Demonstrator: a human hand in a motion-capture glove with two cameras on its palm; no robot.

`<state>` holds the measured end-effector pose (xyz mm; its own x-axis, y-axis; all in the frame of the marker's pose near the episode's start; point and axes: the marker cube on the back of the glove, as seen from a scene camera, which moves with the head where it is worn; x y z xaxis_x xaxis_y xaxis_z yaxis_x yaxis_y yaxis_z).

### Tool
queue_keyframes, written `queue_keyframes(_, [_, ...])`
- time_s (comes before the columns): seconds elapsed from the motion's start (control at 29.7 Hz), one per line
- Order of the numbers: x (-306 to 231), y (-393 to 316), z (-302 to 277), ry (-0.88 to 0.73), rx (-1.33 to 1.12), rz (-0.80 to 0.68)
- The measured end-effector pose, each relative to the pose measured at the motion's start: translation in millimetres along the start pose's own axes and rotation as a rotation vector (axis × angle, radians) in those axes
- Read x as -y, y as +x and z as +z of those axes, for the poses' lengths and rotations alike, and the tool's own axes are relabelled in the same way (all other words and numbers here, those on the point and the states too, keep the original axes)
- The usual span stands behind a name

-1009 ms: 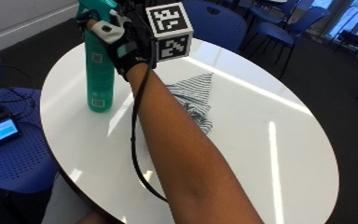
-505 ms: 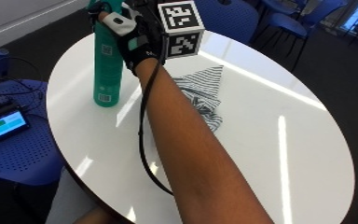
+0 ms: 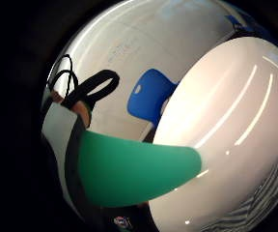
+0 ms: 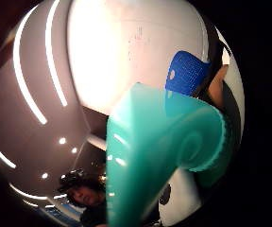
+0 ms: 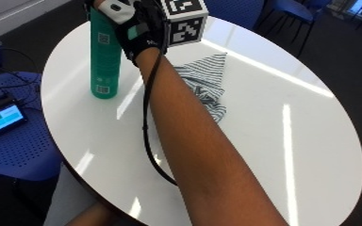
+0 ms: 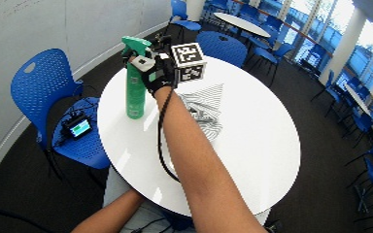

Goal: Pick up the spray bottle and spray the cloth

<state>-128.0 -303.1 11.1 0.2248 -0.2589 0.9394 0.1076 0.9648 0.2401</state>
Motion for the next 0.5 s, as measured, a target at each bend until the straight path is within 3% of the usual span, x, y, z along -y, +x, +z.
queue_keyframes(0.5, [-14,25,25,-0.043,-0.053,0.106])
